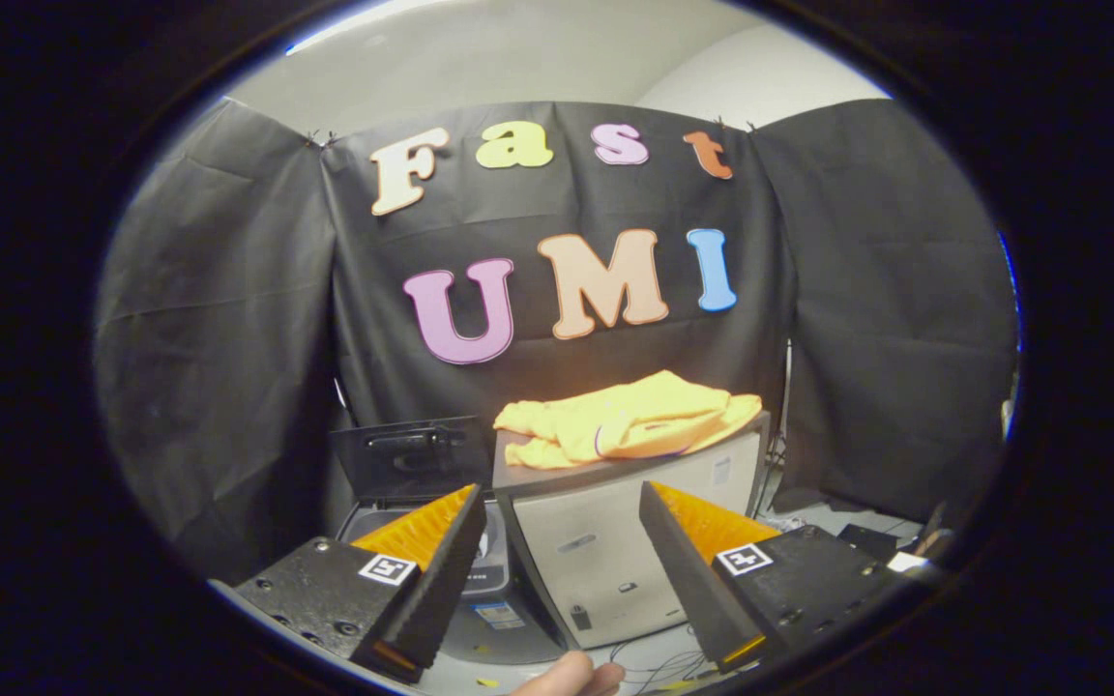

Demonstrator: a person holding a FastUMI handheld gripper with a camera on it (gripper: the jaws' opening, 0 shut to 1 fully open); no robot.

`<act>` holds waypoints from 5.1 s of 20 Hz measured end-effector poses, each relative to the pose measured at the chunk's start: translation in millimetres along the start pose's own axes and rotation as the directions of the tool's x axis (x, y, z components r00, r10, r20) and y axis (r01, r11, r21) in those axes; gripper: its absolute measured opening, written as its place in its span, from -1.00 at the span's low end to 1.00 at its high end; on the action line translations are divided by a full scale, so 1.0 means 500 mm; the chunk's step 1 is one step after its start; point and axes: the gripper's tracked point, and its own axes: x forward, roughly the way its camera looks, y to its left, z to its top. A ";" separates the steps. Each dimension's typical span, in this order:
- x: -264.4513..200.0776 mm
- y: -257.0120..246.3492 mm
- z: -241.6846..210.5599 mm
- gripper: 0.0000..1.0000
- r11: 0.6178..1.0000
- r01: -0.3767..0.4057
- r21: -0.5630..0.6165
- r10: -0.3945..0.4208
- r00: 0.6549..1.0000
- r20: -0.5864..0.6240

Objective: Put the clothes into the washing machine and then close the washing machine lid.

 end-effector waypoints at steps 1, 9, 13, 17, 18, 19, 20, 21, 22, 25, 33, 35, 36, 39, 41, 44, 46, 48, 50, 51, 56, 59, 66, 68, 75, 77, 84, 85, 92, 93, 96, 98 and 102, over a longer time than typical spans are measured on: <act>0.019 -0.005 0.012 0.94 1.000 0.005 -0.005 -0.005 1.000 -0.002; 0.278 -0.051 0.072 0.94 0.998 -0.008 -0.055 0.002 0.995 -0.100; 0.431 -0.101 0.059 0.95 0.994 -0.015 -0.107 -0.007 0.979 -0.204; 0.546 -0.143 -0.005 0.95 0.985 -0.062 -0.159 -0.005 0.920 -0.391; 0.575 -0.148 -0.021 0.96 0.984 -0.077 -0.163 0.001 0.905 -0.425; 0.597 -0.147 -0.034 0.96 0.983 -0.099 -0.158 0.016 0.889 -0.458; 0.614 -0.147 -0.050 0.96 0.981 -0.116 -0.154 0.024 0.868 -0.496; 0.622 -0.151 -0.071 0.96 0.981 -0.121 -0.153 0.020 0.841 -0.540; 0.624 -0.157 -0.091 0.96 0.981 -0.126 -0.150 0.013 0.808 -0.589; 0.630 -0.174 -0.121 0.97 0.984 -0.107 -0.140 -0.010 0.760 -0.649; 0.639 -0.172 -0.111 -0.12 0.959 -0.183 -0.214 -0.005 0.750 -0.661; 0.638 -0.161 -0.114 -0.70 0.960 -0.162 -0.230 -0.029 0.755 -0.655; 0.631 -0.156 -0.117 -0.76 0.962 -0.143 -0.234 -0.047 0.755 -0.654; 0.615 -0.156 -0.111 -0.96 0.967 -0.068 -0.246 -0.103 0.776 -0.622; 0.609 -0.152 -0.109 -0.96 0.970 -0.023 -0.242 -0.125 0.805 -0.579; 0.580 -0.142 -0.103 -0.96 0.980 0.023 -0.200 -0.133 0.821 -0.556; 0.561 -0.131 -0.079 -0.96 0.980 0.036 -0.195 -0.137 0.835 -0.533; 0.548 -0.114 -0.042 -0.96 0.983 0.054 -0.174 -0.134 0.862 -0.490; 0.527 -0.098 -0.023 -0.97 0.982 0.065 -0.177 -0.144 0.865 -0.481; 0.519 -0.089 -0.011 -0.97 0.983 0.067 -0.173 -0.142 0.872 -0.469; 0.474 -0.041 0.078 -0.97 0.985 0.083 -0.152 -0.136 0.912 -0.386; 0.443 0.012 0.128 -0.97 0.984 0.073 -0.160 -0.124 0.933 -0.337; 0.381 0.162 0.170 -0.97 0.988 -0.005 -0.152 -0.041 0.952 -0.302; 0.364 0.216 0.175 -0.98 0.988 -0.037 -0.148 -0.009 0.956 -0.294; 0.343 0.402 0.120 -0.97 0.987 -0.133 -0.094 0.100 0.949 -0.298; 0.354 0.454 0.094 -0.97 0.985 -0.152 -0.085 0.118 0.941 -0.317; 0.428 0.549 -0.040 -0.97 0.982 -0.172 -0.082 0.128 0.913 -0.386; 0.436 0.561 -0.061 -0.97 0.982 -0.172 -0.078 0.128 0.909 -0.397; 0.484 0.612 -0.208 -0.97 0.990 -0.138 -0.039 0.103 0.873 -0.477; 0.487 0.615 -0.232 -0.97 0.990 -0.136 -0.042 0.098 0.864 -0.494; 0.508 0.614 -0.293 -0.97 0.992 -0.122 -0.038 0.084 0.843 -0.531; 0.514 0.620 -0.340 -0.97 0.992 -0.119 -0.041 0.075 0.824 -0.561; 0.515 0.626 -0.435 -0.97 0.994 -0.099 -0.051 0.046 0.780 -0.624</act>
